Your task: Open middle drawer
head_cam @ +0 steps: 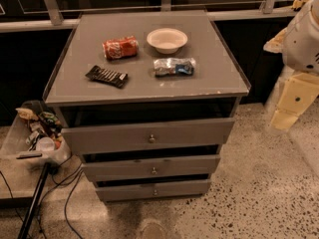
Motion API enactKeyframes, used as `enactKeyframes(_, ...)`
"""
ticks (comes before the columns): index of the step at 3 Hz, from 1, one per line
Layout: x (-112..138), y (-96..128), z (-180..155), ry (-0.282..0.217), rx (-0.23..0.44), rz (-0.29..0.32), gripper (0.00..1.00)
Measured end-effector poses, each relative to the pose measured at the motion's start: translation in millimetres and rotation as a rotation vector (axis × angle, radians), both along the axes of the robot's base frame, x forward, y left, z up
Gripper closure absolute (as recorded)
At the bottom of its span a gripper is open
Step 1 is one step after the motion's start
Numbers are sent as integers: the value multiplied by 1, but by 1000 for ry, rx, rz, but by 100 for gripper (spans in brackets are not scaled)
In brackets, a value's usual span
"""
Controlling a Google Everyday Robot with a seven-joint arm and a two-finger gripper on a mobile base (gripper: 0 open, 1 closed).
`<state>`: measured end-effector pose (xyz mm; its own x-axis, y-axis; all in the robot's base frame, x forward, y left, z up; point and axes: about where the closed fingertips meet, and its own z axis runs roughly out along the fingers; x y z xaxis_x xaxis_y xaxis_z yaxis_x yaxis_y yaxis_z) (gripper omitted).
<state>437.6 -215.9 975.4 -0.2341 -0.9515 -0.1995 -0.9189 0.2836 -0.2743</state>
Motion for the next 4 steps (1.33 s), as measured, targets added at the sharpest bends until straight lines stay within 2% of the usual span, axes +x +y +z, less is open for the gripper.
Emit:
enactKeyframes(1, -4, 6, -21, -23, 30, 13, 0)
enactKeyframes(2, -4, 5, -56, -59, 130, 39, 0)
enactKeyframes(3, -2, 4, -88, -127, 259, 75, 0)
enactKeyframes(4, 1, 6, -118, -188, 320, 86, 0)
